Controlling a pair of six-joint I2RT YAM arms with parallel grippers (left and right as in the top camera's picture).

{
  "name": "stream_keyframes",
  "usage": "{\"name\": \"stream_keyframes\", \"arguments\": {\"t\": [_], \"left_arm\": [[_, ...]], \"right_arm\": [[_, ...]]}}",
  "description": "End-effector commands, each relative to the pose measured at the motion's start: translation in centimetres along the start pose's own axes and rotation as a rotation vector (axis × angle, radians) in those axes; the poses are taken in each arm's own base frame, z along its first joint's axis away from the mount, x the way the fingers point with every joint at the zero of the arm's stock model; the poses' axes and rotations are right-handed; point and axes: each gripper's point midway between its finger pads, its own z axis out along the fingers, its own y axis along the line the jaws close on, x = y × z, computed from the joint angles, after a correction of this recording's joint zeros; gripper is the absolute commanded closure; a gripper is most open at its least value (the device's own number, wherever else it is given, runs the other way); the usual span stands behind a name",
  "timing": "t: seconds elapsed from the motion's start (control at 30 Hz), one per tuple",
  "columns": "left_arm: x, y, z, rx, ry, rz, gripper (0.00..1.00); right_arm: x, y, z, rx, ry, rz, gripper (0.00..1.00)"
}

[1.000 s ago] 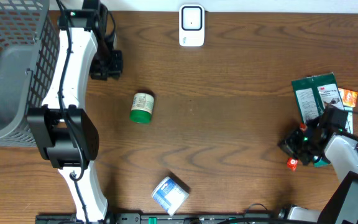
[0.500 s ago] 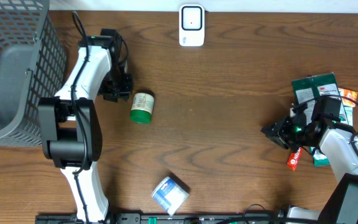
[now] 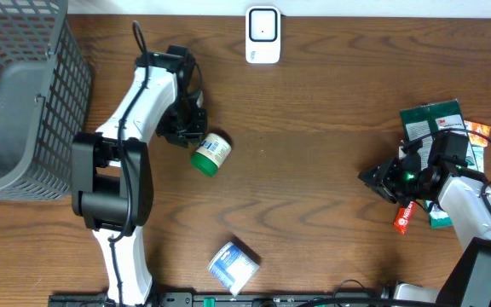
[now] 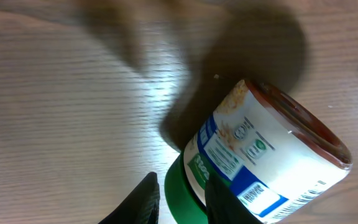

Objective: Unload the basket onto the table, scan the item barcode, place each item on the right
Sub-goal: 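Grasp the green-lidded jar with the left gripper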

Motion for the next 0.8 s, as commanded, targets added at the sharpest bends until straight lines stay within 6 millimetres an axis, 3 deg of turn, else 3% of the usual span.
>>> {"name": "stream_keyframes", "arguments": {"t": [0.0,0.33,0.77], "left_arm": [[0.4,-0.6,0.2,0.008,0.019,0.004,0.73],[1.0,-0.7,0.2,0.007,0.043,0.003,0.73],[1.8,-3.3,0.3,0.093,0.072,0.028,0.73]], "right_arm": [[0.0,0.2,0.1,-0.001,0.003,-0.025,0.73],[0.0,0.3,0.2,-0.001,0.006,-0.059,0.72],[0.3,0.2,0.1,0.001,0.014,-0.053,0.72]]}}
